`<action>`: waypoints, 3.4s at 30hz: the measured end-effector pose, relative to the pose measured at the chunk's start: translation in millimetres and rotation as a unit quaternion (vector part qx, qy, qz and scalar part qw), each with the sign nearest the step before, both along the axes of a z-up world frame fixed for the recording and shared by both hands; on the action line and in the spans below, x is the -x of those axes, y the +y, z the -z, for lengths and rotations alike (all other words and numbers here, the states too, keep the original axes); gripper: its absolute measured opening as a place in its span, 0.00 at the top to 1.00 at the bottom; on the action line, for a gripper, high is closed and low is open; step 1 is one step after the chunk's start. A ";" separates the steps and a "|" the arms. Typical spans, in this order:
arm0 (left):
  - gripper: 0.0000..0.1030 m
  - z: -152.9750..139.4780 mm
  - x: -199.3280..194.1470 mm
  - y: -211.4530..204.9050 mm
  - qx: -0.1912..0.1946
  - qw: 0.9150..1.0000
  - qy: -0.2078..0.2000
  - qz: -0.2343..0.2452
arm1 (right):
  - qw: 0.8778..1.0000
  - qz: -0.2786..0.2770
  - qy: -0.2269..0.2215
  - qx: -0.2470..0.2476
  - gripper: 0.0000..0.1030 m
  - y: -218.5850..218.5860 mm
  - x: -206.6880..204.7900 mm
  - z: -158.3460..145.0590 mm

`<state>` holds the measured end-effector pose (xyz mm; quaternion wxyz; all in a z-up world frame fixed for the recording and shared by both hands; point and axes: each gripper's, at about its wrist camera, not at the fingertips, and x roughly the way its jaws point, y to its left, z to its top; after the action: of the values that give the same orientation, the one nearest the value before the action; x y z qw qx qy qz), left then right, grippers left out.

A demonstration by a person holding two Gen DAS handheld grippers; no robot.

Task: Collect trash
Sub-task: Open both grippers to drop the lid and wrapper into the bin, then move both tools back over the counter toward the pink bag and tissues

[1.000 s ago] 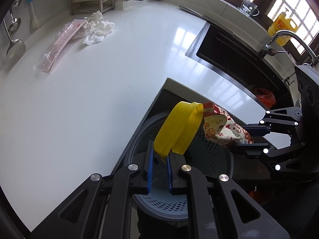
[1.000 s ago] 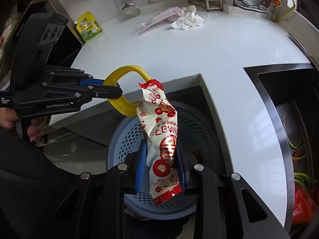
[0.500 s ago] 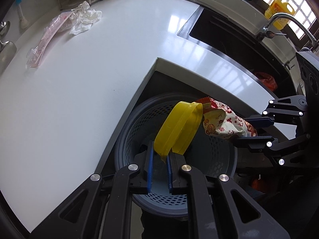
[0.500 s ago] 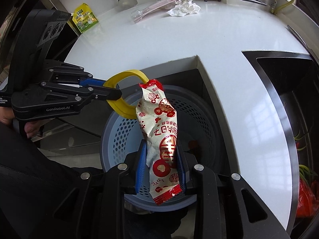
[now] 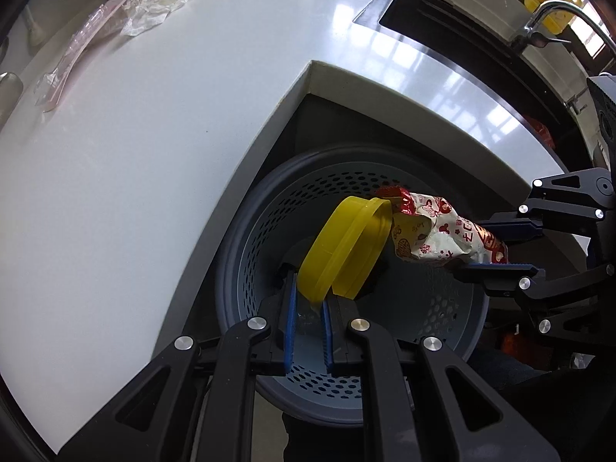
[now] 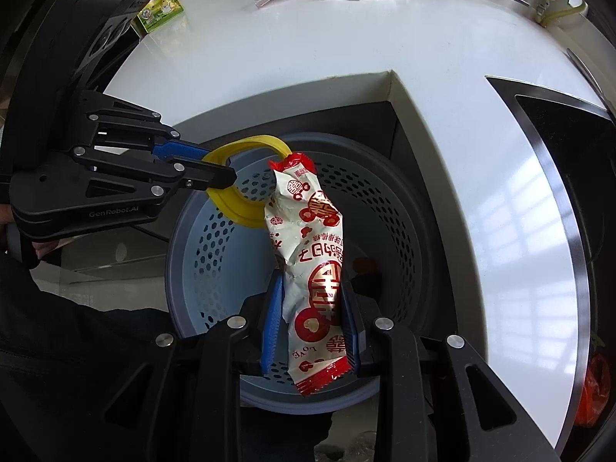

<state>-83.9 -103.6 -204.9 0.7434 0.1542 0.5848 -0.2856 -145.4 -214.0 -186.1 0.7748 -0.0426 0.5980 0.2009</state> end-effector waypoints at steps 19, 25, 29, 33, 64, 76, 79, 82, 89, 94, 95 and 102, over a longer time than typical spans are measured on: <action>0.65 21.5 3.3 -13.6 -0.036 0.999 -0.018 0.009 | 1.000 0.001 0.006 0.022 0.54 -2.1 -8.7 12.0; 0.29 8.2 5.7 -12.6 -0.031 0.998 -0.047 0.011 | 1.000 0.004 0.000 0.018 0.45 -4.9 -11.5 7.8; 0.29 2.6 4.7 -8.2 -0.025 0.999 -0.047 0.007 | 1.000 0.004 -0.007 0.013 0.45 -6.2 -13.8 0.5; 0.28 -8.9 -0.4 0.4 -0.011 0.999 -0.045 -0.002 | 1.000 0.005 -0.017 0.004 0.45 -8.1 -12.8 -9.2; 0.20 -140.4 -89.2 72.8 0.089 0.972 -0.153 -0.155 | 0.984 0.035 -0.170 -0.050 0.31 -8.4 -107.3 -132.5; 0.18 -151.9 -128.8 95.9 0.085 0.962 -0.173 -0.191 | 0.980 0.040 -0.189 -0.039 0.28 -8.8 -154.0 -137.2; 0.18 -152.6 -133.6 97.8 0.082 0.962 -0.176 -0.194 | 0.980 0.038 -0.190 -0.037 0.27 -5.8 -163.0 -137.0; 0.18 -152.0 -138.5 100.2 0.080 0.961 -0.177 -0.197 | 0.980 0.036 -0.191 -0.033 0.27 -2.9 -171.3 -135.7; 0.18 -152.2 -153.9 106.3 0.078 0.958 -0.183 -0.206 | 0.980 0.038 -0.191 -0.027 0.26 1.4 -192.7 -131.0; 0.17 -150.3 -168.9 111.9 0.074 0.956 -0.185 -0.215 | 0.981 0.045 -0.186 -0.026 0.22 1.4 -211.6 -124.0; 0.17 -149.4 -172.4 113.0 0.073 0.956 -0.185 -0.216 | 0.981 0.045 -0.186 -0.027 0.22 1.9 -216.0 -122.7; 0.16 -136.2 -200.3 118.5 0.062 0.956 -0.178 -0.226 | 0.983 0.055 -0.173 -0.030 0.22 5.7 -257.7 -105.4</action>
<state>116.4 14.9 -68.7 0.8885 0.0195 0.4441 -0.1135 112.3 -208.3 -80.7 0.8774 -0.0207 0.4497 0.1657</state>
